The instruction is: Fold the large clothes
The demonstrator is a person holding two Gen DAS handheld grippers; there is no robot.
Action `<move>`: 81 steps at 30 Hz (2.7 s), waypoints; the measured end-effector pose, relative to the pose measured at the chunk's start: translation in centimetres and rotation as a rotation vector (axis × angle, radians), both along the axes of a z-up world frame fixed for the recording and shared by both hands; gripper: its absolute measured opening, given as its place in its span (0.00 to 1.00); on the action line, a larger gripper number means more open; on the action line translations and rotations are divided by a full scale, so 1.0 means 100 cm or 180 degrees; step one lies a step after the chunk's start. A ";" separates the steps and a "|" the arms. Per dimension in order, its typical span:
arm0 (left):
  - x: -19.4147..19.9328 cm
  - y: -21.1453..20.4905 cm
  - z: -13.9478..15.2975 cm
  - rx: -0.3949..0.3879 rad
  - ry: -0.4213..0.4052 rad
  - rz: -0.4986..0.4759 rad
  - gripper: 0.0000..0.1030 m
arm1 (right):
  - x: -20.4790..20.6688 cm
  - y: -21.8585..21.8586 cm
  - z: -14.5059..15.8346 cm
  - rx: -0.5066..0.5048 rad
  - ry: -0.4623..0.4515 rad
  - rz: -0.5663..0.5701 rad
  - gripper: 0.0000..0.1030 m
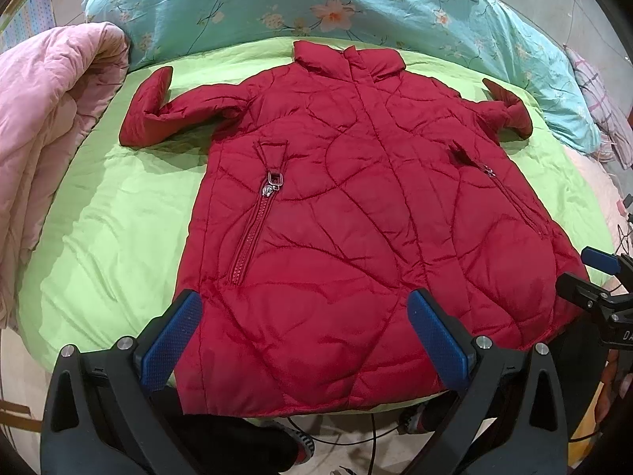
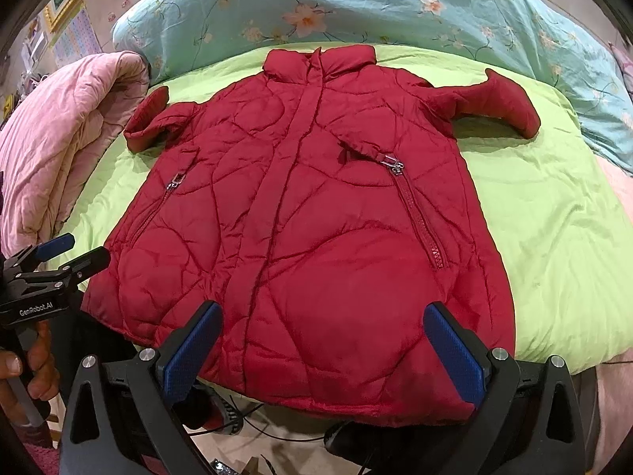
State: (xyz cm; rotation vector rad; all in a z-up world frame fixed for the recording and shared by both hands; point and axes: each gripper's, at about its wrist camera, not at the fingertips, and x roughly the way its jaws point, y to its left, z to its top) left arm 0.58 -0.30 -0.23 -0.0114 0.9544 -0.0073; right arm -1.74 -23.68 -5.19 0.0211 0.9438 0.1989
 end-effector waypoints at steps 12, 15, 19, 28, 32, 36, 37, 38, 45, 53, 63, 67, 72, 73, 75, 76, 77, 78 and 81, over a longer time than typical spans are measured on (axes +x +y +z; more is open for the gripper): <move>0.003 -0.002 0.005 -0.0007 0.0014 -0.0006 1.00 | 0.000 0.000 0.002 0.0001 -0.0029 -0.0002 0.99; 0.003 -0.004 0.006 0.0057 0.0080 -0.0009 1.00 | 0.000 0.000 0.003 0.0000 -0.0041 -0.0004 0.99; 0.003 -0.004 0.007 0.0079 0.0082 -0.0016 1.00 | -0.001 0.001 0.004 0.0002 -0.0054 0.0000 0.99; 0.003 -0.004 0.008 0.0040 -0.0069 -0.0018 1.00 | 0.000 0.000 0.003 0.0018 -0.0058 -0.0007 0.99; 0.003 -0.004 0.008 0.0045 -0.0053 -0.0022 1.00 | 0.000 0.000 0.003 0.0016 -0.0061 -0.0004 0.99; 0.003 -0.004 0.008 0.0025 -0.0053 -0.0018 1.00 | 0.001 0.001 0.003 0.0015 -0.0059 -0.0005 0.99; 0.003 -0.004 0.008 0.0013 -0.0046 -0.0018 1.00 | 0.001 0.001 0.003 0.0016 -0.0059 -0.0004 0.99; 0.003 -0.004 0.008 -0.0002 -0.0050 -0.0019 1.00 | 0.001 0.001 0.003 0.0009 -0.0063 -0.0003 0.99; 0.008 -0.005 0.011 -0.0118 0.0056 -0.0031 1.00 | 0.002 0.002 0.003 0.0011 -0.0076 -0.0007 0.99; 0.012 -0.005 0.008 -0.0041 0.0167 -0.0030 1.00 | 0.008 0.004 0.003 0.0023 -0.0087 0.0002 0.99; 0.012 -0.008 0.007 0.0125 0.0048 -0.0030 1.00 | 0.010 0.004 0.002 0.0037 -0.0094 0.0007 0.99; 0.013 -0.008 0.006 0.0169 -0.0010 -0.0028 1.00 | 0.011 0.004 0.001 0.0038 -0.0088 0.0003 0.99; 0.017 -0.009 0.003 0.0266 -0.0130 -0.0044 1.00 | 0.015 0.003 -0.001 0.0034 -0.0085 -0.0002 0.99; 0.018 -0.009 0.002 0.0291 -0.0124 -0.0047 1.00 | 0.016 0.002 -0.002 0.0031 -0.0091 -0.0004 0.99; 0.021 -0.008 0.002 0.0293 -0.0147 -0.0046 1.00 | 0.020 0.000 -0.002 0.0034 -0.0096 -0.0014 0.99; 0.022 -0.008 0.002 0.0277 -0.0147 -0.0041 1.00 | 0.022 -0.001 -0.003 0.0037 -0.0100 -0.0023 0.99; 0.025 -0.007 0.001 0.0272 -0.0153 -0.0027 1.00 | 0.024 -0.003 -0.003 0.0046 -0.0112 -0.0036 0.99; 0.027 -0.006 0.001 0.0259 -0.0137 -0.0012 1.00 | 0.026 -0.005 -0.003 0.0056 -0.0124 -0.0050 0.99; 0.035 -0.002 -0.003 0.0262 -0.0109 0.0046 1.00 | 0.035 -0.014 -0.001 0.0097 -0.0161 -0.0116 0.99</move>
